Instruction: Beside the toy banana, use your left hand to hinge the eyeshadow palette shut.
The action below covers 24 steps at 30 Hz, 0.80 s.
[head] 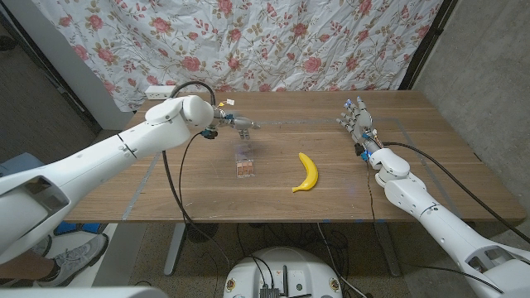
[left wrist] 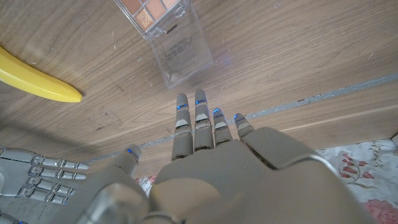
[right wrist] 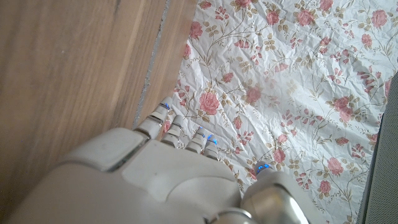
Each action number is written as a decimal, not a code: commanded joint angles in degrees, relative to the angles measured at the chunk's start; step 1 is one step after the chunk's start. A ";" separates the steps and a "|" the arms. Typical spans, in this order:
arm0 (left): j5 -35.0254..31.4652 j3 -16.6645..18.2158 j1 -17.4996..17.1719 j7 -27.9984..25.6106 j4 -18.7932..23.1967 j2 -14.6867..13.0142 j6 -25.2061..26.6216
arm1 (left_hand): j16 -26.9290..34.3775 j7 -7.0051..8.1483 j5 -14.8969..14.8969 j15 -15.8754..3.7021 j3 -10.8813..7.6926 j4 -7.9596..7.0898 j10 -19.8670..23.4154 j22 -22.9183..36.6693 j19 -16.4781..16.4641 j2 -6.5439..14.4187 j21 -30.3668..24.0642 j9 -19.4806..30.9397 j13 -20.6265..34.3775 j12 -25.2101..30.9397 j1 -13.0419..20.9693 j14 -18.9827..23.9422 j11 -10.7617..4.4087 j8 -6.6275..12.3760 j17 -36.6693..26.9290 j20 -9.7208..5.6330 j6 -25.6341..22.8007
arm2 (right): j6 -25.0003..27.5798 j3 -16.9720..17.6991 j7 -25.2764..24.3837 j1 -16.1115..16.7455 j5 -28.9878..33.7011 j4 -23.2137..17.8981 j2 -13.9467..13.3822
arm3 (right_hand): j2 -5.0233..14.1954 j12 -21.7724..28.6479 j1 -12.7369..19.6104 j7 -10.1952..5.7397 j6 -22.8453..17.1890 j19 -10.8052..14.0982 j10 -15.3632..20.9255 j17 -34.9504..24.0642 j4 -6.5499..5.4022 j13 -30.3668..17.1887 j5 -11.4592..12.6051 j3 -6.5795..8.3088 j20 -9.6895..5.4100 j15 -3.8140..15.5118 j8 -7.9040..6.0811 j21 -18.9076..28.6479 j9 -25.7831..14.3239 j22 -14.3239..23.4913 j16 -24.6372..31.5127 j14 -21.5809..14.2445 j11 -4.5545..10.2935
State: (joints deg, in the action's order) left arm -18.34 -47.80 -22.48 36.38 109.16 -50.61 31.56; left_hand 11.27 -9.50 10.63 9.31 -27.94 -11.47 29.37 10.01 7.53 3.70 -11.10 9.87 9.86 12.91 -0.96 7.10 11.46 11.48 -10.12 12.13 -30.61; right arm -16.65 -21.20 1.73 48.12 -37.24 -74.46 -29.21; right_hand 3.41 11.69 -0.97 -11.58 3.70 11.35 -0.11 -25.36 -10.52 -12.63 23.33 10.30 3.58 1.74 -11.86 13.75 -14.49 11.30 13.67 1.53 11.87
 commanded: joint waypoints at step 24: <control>-1.05 -1.73 1.13 1.45 -3.82 2.06 -0.22 | 1.20 -2.46 0.46 -2.28 2.87 0.20 9.43 0.15 -5.11 6.47 -1.11 0.38 0.39 0.78 -0.30 8.62 -2.07 -0.24 -0.12 -0.13 -4.83 | 0.01 -0.01 -0.01 0.00 0.01 0.00 0.00 | 6.28 0.29 -0.07 -0.41 -0.09 0.37 0.13 -0.17 -0.47 -0.29 0.22 -0.07 -0.04 8.01 -0.30 0.24 -0.10 0.14 0.22 0.24 0.48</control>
State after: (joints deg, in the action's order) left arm -19.22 -49.30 -21.06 38.57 105.85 -48.77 31.31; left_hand 12.11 -9.94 10.63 7.23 -25.33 -11.30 37.96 10.00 3.33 3.70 -11.87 10.01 10.02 13.35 -0.96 14.48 9.61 11.21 -10.13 11.86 -34.73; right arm -16.65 -21.20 1.73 48.11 -37.23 -74.47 -29.21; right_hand 3.41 11.69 -0.97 -11.58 3.70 11.35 -0.11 -25.36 -10.52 -12.63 23.33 10.30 3.58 1.74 -11.86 13.75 -14.49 11.30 13.67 1.53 11.87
